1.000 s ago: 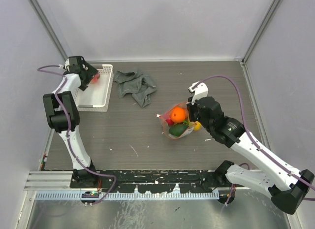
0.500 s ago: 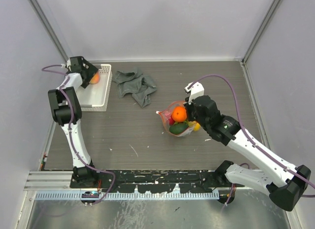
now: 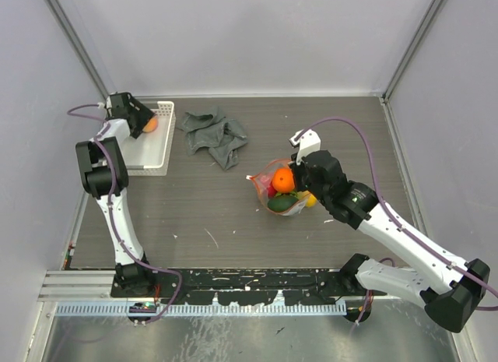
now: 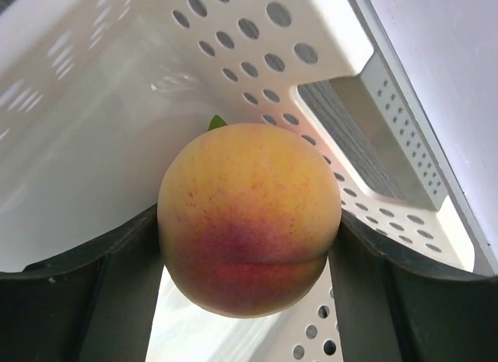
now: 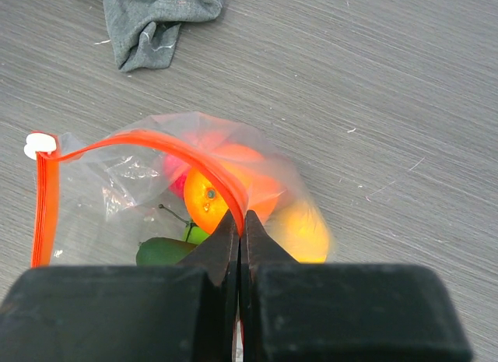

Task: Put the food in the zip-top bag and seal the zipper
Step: Pick up the fake fruit from the bin, then place the fake fruit in the zipper food storage bag.

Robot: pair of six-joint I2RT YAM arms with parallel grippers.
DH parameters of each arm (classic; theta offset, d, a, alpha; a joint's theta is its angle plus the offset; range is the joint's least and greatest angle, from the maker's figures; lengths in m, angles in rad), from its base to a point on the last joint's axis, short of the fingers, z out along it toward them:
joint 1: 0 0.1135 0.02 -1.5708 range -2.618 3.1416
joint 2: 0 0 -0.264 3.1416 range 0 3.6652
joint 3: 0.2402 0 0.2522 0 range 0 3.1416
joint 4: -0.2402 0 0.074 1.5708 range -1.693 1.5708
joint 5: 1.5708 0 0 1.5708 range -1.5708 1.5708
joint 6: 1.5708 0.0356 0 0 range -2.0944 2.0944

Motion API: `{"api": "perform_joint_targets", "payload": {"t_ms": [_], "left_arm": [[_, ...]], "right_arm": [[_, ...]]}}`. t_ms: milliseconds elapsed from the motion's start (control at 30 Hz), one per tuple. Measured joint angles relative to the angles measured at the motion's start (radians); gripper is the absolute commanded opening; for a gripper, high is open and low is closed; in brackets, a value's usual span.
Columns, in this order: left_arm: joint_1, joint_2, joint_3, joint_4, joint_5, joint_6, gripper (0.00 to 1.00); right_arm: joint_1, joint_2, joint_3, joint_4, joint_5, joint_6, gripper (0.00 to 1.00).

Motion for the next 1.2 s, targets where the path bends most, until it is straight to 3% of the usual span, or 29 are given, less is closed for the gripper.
{"api": "perform_joint_targets", "payload": {"t_ms": [300, 767, 1200], "left_arm": [[0.0, -0.119, -0.18, 0.051, 0.011, 0.023, 0.51], [-0.03, -0.433, -0.403, 0.057, 0.011, 0.019, 0.51], [-0.19, -0.74, -0.622, 0.034, 0.028, -0.016, 0.51]], "right_arm": [[0.0, 0.012, 0.0, 0.002, -0.002, 0.004, 0.0], [0.0, 0.029, 0.006, 0.001, -0.003, 0.02, 0.0], [0.0, 0.05, 0.048, -0.033, -0.044, 0.061, 0.0]]}}
